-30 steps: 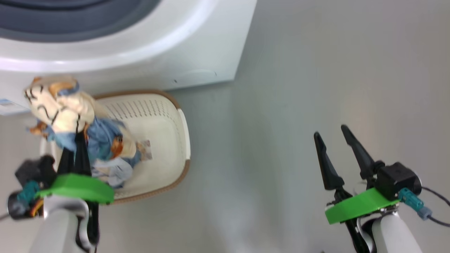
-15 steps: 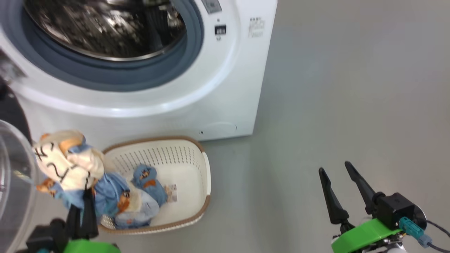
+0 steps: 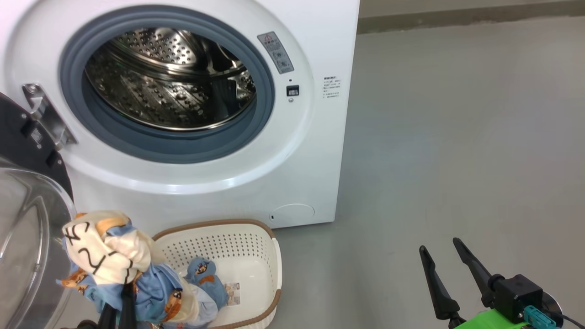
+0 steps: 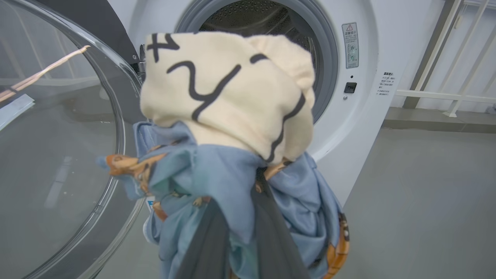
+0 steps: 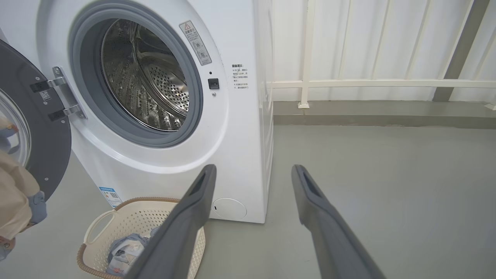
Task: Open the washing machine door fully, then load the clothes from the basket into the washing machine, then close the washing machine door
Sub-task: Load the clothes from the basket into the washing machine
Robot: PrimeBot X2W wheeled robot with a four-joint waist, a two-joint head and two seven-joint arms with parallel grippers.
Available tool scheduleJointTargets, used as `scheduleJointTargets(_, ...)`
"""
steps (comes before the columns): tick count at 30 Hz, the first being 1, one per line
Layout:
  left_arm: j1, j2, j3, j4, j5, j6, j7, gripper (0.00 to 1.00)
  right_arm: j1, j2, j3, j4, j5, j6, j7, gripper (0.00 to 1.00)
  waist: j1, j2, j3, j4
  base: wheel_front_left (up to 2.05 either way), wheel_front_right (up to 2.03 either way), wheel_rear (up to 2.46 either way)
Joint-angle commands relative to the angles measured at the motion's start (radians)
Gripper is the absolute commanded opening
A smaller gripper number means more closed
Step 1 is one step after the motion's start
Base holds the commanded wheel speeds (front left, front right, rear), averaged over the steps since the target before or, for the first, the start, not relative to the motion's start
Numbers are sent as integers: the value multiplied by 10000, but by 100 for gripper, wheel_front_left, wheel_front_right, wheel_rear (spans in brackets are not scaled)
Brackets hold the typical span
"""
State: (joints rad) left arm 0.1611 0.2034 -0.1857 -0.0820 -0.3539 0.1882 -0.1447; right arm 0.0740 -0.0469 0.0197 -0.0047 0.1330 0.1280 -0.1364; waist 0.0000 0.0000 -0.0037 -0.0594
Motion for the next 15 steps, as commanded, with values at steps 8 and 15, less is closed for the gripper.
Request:
scheduleJointTargets(8,-48,194,293,-601,49,166,143,0,61,-33,229,-509,112,27,104,100,0,0,-177,108,0,0,0)
scheduleJointTargets(15,-15,154,246,-612,3,225,136,0,92,-33,232,-523,114,27,135,100,0,0,-182,134,0,0,0)
